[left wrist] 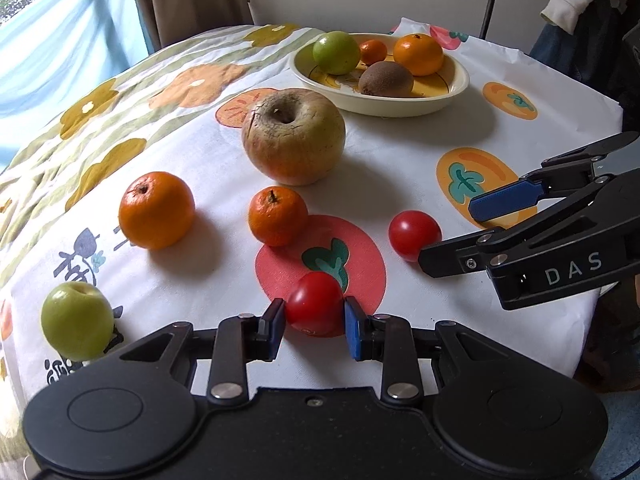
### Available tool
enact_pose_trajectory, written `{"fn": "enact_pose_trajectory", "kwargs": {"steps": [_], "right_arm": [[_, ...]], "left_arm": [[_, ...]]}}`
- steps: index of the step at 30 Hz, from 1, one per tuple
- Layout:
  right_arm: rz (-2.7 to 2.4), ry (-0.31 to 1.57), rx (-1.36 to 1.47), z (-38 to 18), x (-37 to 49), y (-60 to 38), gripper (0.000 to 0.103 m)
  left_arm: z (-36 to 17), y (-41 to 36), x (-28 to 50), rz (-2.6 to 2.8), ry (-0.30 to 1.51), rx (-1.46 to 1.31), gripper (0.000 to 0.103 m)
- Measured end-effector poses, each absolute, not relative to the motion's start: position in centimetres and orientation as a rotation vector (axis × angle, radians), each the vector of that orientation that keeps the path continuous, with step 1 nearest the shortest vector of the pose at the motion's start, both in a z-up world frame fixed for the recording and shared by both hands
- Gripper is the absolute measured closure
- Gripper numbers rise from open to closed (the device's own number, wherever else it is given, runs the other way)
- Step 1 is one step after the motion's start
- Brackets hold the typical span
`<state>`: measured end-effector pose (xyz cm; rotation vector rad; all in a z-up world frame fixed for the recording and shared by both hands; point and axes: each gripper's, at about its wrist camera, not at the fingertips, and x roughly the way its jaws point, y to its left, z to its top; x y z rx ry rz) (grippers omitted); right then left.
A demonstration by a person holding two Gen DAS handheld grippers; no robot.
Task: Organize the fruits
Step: 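Grasp a red tomato with the left tool while the right tool grasps another red tomato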
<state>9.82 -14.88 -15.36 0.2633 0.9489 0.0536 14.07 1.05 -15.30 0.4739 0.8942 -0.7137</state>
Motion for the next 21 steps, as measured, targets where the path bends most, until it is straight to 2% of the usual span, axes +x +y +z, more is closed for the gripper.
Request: {"fn": "enact_pose_trajectory", "kwargs": {"steps": [9, 10, 11, 12, 21], "right_arm": [[0.116, 0.935, 0.211, -15.4, 11.0, -13.9, 0.038], [0.120, 0.936, 0.208, -15.5, 11.1, -13.9, 0.042], [0.126, 0.938, 0.205, -15.5, 11.2, -13.8, 0.054], [0.140, 0.940, 0.205, -15.5, 11.3, -13.8, 0.058], [0.153, 0.904, 0.182, -14.3, 10.6, -14.7, 0.058]], "left_arm": [[-15.2, 2.2, 13.9, -0.634, 0.915, 0.429, 0.069], [-15.2, 2.2, 13.9, -0.628, 0.916, 0.425, 0.069], [-15.2, 2.2, 13.9, -0.622, 0.917, 0.422, 0.069], [-15.2, 2.2, 13.9, -0.615, 0.918, 0.420, 0.069], [-13.5, 2.1, 13.7, -0.550, 0.903, 0.360, 0.069]]}}
